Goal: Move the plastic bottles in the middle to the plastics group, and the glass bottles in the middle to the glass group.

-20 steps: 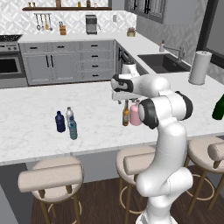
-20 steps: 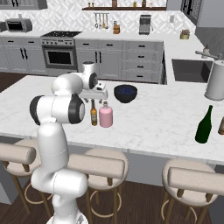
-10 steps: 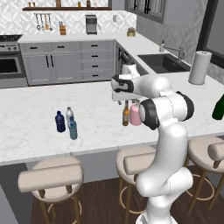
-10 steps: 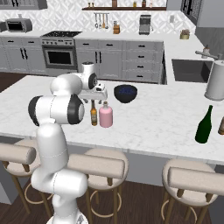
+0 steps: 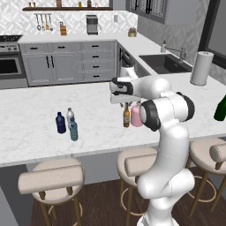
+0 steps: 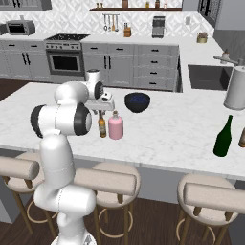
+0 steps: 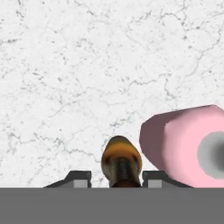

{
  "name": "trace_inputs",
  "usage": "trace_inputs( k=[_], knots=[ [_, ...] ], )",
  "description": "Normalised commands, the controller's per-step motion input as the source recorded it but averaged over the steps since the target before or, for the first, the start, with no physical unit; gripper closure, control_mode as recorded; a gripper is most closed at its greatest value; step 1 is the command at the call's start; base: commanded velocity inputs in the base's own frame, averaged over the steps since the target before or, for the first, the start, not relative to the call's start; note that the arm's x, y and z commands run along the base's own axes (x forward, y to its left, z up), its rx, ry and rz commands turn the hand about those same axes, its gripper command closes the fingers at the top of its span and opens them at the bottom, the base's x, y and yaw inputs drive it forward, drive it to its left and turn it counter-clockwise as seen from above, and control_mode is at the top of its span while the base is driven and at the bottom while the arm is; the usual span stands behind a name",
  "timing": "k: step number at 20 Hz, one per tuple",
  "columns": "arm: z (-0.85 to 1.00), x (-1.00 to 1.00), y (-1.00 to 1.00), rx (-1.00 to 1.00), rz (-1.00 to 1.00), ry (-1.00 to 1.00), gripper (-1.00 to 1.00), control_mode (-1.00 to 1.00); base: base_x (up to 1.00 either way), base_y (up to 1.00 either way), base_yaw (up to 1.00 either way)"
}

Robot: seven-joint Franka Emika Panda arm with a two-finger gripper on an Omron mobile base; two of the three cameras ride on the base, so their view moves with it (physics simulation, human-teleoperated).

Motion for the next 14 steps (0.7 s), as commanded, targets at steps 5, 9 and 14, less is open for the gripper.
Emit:
trace_inputs(
  k=[5,9,14],
  knots=[
    [0.0,-0.01,0.01,0.0,0.0,0.0,1.0,-1.0,0.0,0.0,0.0],
    [0.32,-0.55,-0.18,0.06,0.01,-0.12,1.0,-1.0,0.0,0.0,0.0],
    [0.27,-0.96,-0.23,0.12,0.0,-0.06,1.0,-1.0,0.0,0.0,0.0]
  ],
)
